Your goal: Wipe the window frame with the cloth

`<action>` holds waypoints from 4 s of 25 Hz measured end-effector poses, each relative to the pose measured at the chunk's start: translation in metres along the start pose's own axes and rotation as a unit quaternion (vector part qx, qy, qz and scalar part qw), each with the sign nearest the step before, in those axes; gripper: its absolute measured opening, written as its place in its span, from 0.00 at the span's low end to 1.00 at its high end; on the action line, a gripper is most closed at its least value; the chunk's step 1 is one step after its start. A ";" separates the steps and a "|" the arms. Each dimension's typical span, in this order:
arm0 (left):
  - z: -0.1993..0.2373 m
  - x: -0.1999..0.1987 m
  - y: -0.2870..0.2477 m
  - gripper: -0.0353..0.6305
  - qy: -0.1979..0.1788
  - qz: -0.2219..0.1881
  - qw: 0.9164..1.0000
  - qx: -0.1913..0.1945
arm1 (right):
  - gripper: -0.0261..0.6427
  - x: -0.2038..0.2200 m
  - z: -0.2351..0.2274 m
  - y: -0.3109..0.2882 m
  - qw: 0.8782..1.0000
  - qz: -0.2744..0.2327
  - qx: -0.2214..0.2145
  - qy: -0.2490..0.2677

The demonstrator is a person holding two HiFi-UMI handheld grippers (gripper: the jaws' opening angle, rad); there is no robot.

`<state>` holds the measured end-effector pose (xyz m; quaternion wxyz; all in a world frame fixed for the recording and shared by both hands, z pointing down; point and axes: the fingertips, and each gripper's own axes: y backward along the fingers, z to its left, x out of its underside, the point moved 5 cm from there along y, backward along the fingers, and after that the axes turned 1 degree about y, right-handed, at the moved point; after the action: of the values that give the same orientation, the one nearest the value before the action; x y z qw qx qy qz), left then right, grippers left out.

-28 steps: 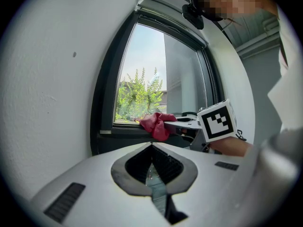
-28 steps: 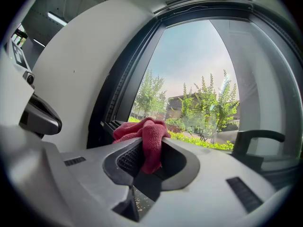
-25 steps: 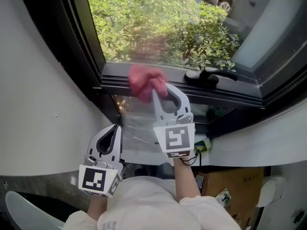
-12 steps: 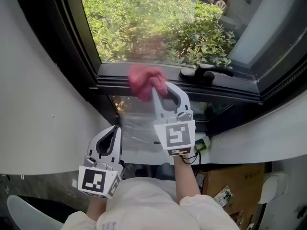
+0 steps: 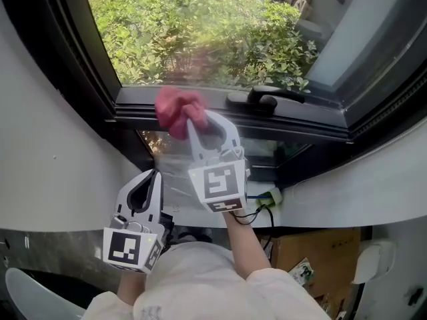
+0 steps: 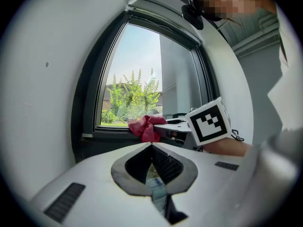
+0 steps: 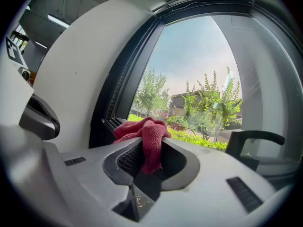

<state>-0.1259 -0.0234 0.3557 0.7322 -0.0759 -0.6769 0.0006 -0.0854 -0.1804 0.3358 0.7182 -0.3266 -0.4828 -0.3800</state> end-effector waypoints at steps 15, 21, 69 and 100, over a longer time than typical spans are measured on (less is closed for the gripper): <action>-0.027 -0.001 -0.008 0.06 -0.002 -0.014 1.000 0.003 | 0.17 0.006 -0.017 0.012 1.000 -0.009 -0.001 0.007; -0.027 -0.005 -0.003 0.06 -0.005 -0.021 1.000 0.003 | 0.17 0.009 -0.020 0.015 1.000 -0.007 0.004 0.005; -0.024 -0.002 0.004 0.06 0.000 -0.019 1.000 -0.002 | 0.17 0.016 -0.038 0.030 1.000 -0.006 0.023 -0.001; -0.031 -0.006 0.004 0.06 -0.004 -0.024 1.000 -0.006 | 0.17 0.020 -0.047 0.036 1.000 -0.010 0.023 -0.004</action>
<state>-0.0950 -0.0235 0.3470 0.7287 -0.0638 -0.6816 -0.0206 -0.0289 -0.2063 0.3362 0.7202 -0.3066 -0.4973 -0.3742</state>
